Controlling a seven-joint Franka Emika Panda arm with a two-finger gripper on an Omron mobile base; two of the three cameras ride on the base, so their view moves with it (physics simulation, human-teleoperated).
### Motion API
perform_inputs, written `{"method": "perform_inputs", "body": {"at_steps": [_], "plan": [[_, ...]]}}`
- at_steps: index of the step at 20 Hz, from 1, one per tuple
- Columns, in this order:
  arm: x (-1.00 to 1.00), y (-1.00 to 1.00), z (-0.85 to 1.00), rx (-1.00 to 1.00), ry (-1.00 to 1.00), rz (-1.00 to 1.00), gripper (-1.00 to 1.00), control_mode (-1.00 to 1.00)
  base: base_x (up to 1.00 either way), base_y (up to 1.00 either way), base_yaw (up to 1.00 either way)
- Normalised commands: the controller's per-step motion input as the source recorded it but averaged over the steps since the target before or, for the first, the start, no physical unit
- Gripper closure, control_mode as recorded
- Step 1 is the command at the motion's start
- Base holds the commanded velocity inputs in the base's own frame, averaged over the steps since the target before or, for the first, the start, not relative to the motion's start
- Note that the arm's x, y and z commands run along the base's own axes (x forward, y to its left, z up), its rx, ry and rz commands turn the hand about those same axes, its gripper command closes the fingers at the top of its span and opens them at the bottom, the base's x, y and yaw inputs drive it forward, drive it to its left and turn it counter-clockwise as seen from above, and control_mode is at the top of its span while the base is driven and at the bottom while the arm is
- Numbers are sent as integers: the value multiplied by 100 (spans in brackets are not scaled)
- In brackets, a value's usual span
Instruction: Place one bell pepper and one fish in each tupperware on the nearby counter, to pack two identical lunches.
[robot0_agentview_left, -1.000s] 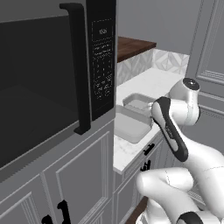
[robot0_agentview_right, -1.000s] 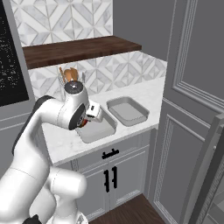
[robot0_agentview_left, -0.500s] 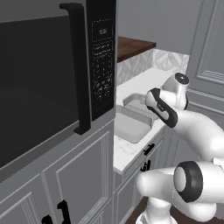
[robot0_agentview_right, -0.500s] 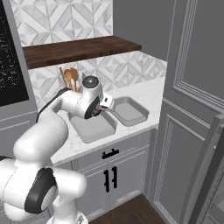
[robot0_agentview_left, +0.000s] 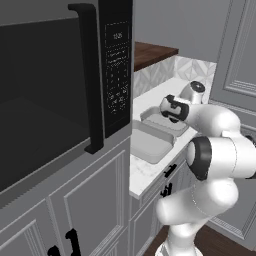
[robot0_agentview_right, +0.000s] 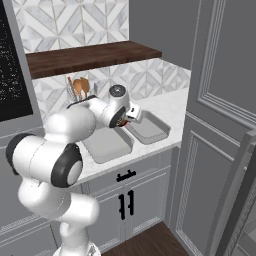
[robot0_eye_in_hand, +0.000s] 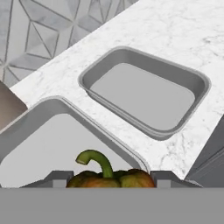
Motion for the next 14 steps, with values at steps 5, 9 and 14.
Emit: {"method": "perform_inputs", "body": {"at_steps": [5,9,14], "plan": [[65,-18,-37,0,0,-7,100,-100,0,0,0],[60,-17,-28,0,0,-6,100,-100,0,0,0],[68,-32,-29,0,9,-3,100,-100,0,0,0]]}}
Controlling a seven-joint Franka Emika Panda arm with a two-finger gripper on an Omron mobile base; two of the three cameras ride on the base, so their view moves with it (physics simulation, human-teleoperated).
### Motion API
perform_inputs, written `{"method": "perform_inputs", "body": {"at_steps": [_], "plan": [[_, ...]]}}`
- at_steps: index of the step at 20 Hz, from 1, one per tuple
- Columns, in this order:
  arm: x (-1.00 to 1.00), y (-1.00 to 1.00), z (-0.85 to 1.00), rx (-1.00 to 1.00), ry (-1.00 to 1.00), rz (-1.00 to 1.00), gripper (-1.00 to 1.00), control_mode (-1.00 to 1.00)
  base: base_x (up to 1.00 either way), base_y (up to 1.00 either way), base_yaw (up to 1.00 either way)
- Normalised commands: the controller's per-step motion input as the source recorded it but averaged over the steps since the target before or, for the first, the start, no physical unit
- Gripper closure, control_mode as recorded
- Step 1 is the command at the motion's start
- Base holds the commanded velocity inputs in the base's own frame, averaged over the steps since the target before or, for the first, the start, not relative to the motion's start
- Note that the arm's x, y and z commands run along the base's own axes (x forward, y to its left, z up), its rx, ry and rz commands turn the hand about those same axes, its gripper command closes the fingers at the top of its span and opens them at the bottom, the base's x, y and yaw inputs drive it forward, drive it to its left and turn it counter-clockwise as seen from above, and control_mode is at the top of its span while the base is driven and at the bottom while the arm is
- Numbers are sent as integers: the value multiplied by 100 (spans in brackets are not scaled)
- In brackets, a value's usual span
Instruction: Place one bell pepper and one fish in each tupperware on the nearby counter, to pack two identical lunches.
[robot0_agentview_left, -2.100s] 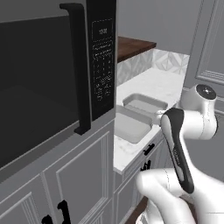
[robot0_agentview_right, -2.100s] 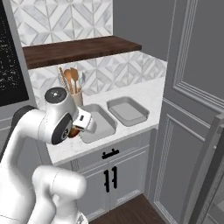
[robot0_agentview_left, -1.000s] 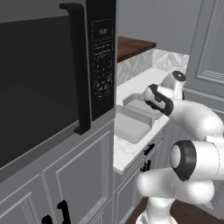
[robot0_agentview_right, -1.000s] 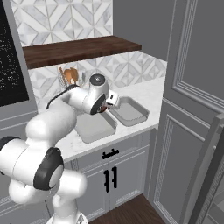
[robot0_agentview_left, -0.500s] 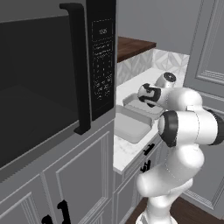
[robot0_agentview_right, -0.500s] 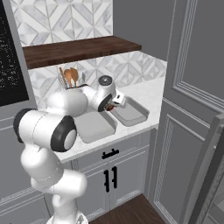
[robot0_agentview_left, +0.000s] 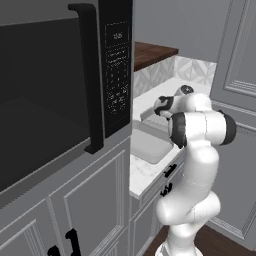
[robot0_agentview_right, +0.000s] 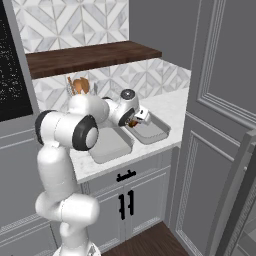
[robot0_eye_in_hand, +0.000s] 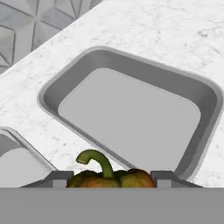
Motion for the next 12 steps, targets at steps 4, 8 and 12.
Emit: {"method": "perform_inputs", "body": {"at_steps": [4,8,12], "plan": [[46,-15,-47,0,8,0,100,-100,0,0,0],[30,-9,-37,0,2,0,100,-100,0,0,0],[34,-11,-44,1,2,0,100,-100,0,0,0]]}}
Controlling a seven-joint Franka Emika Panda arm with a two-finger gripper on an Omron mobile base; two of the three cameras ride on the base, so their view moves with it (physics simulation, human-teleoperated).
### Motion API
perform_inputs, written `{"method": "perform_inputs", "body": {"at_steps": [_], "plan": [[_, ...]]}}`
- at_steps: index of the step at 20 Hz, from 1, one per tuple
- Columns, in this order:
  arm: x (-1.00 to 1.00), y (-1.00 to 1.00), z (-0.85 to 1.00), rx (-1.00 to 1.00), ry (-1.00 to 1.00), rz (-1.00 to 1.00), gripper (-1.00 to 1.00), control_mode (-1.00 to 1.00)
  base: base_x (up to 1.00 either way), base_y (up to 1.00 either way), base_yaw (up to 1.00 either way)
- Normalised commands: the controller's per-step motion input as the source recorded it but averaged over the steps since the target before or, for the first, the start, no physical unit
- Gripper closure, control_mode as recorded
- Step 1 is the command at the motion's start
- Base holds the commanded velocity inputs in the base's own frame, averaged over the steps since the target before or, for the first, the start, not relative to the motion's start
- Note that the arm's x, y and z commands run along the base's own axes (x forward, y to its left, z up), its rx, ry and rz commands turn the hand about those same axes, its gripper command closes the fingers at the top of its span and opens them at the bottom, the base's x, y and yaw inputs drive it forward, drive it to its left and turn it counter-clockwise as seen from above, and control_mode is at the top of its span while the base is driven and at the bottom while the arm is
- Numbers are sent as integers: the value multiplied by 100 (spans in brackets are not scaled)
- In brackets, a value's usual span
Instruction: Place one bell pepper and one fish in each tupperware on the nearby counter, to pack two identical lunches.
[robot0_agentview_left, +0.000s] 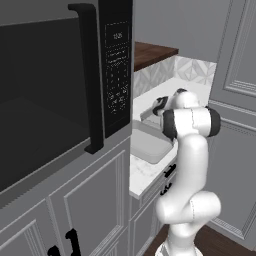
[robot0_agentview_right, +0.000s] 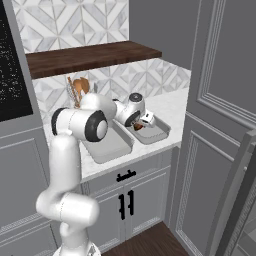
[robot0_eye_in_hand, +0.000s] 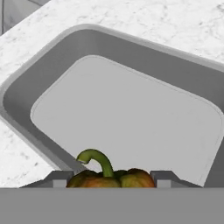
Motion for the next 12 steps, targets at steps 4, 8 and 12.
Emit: {"method": "perform_inputs", "body": {"at_steps": [4,8,12], "plan": [[32,0,-50,0,4,0,100,-100,0,0,0],[32,-3,-26,0,1,0,100,-100,0,0,0],[20,-3,-26,0,0,0,100,-100,0,0,0]]}}
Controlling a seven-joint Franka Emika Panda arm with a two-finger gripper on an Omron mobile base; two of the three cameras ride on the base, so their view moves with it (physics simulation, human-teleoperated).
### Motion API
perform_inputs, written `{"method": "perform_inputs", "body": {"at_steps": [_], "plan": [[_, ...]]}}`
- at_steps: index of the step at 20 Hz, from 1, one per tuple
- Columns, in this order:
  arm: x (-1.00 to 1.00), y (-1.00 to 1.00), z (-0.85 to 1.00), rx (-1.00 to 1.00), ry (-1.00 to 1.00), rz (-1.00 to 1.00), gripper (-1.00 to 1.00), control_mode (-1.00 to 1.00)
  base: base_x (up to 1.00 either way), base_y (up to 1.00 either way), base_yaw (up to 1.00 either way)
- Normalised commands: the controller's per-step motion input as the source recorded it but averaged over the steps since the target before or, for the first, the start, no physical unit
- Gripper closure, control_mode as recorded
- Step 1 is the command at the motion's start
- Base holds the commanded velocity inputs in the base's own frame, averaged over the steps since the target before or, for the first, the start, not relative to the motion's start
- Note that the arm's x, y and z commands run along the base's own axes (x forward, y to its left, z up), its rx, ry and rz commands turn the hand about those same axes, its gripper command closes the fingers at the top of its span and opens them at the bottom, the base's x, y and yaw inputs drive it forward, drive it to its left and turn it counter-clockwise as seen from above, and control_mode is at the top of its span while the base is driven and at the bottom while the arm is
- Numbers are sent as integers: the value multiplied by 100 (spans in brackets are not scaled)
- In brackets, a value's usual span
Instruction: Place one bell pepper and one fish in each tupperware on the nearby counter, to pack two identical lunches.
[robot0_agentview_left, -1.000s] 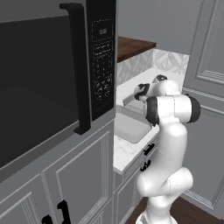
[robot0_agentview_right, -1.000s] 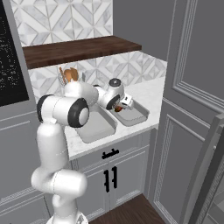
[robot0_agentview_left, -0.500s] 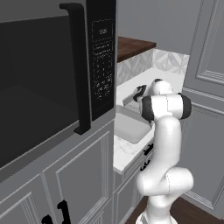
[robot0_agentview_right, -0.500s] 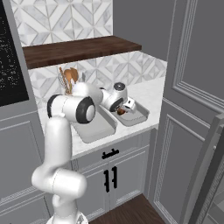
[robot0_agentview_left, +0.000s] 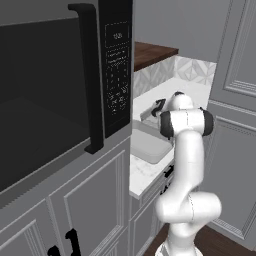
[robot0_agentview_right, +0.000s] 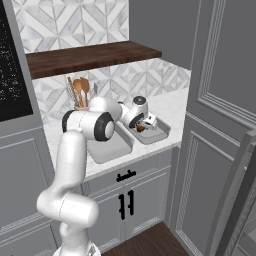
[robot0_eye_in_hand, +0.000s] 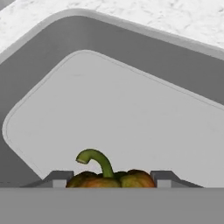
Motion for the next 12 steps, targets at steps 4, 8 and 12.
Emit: {"method": "perform_inputs", "body": {"at_steps": [4,8,12], "plan": [[-4,0,-49,0,0,0,-100,-100,0,0,0],[-23,0,-12,0,-11,0,-100,-100,0,0,0],[-23,0,7,0,-19,0,-100,-100,0,0,0]]}}
